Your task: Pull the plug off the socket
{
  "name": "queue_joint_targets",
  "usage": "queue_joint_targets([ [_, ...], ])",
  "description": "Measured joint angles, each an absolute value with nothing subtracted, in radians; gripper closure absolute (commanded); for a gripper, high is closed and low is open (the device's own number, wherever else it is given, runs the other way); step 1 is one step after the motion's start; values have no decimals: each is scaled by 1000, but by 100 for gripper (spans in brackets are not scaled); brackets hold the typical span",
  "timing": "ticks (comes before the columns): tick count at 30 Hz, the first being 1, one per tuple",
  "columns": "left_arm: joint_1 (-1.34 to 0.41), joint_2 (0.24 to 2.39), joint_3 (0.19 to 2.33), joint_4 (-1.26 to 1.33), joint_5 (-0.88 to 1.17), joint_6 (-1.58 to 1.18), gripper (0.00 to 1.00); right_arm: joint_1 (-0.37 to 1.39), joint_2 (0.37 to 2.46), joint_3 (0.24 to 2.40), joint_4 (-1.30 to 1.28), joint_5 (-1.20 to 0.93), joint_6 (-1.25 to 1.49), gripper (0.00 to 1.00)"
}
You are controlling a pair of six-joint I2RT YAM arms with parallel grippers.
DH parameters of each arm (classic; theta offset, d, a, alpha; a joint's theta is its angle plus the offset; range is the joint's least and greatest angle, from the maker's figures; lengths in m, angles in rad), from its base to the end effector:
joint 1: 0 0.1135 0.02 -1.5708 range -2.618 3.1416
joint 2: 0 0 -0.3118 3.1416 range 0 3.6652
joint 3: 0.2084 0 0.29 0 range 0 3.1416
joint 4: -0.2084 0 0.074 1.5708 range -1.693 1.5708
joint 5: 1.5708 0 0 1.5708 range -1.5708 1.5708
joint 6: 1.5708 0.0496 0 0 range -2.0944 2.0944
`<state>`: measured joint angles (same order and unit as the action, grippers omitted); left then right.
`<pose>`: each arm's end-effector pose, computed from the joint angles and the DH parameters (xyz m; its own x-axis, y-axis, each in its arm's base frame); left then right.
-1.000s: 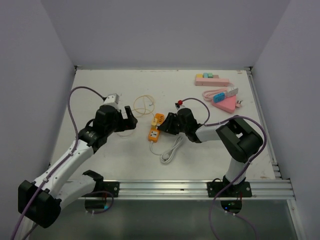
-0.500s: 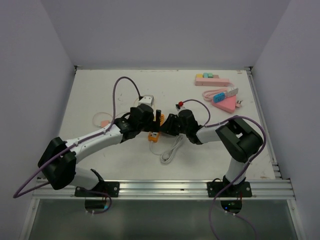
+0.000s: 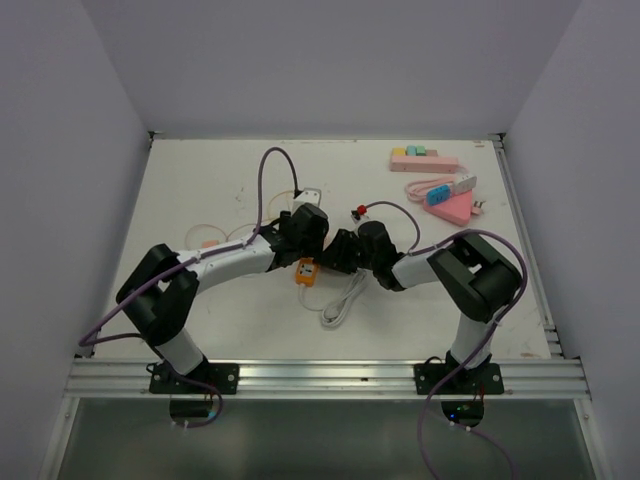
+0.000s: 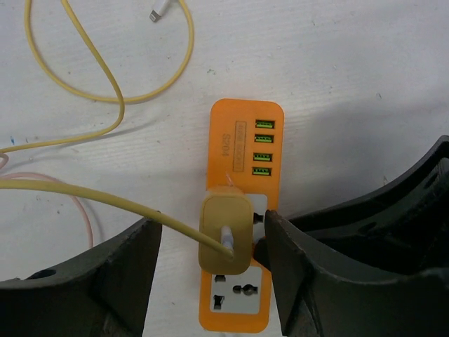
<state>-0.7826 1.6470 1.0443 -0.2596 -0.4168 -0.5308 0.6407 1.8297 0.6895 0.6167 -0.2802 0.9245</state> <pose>0.2901 -0.2602 0.2224 -0.6962 0.0395 -0.7168 0.1224 0.9904 -0.0643 0.2950 0.2370 0.1213 -0.8532 0.3208 -0.4112 -0.1416 0.6163 0.7747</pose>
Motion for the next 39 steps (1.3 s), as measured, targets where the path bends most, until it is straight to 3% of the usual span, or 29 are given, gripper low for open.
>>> queue_joint_targets([
  [6, -783, 1687, 1065, -263, -427, -538, 65, 641, 1842, 690, 636, -289, 932, 64],
  [9, -786, 1689, 1065, -262, -424, -542, 87, 641, 1847, 690, 643, -292, 936, 64],
  [10, -787, 1689, 1066, -262, -424, -542, 100, 641, 1847, 690, 644, -292, 936, 64],
  [39, -654, 1521, 1060, -416, -309, -592, 100, 671, 1881, 852, 510, -297, 918, 67],
])
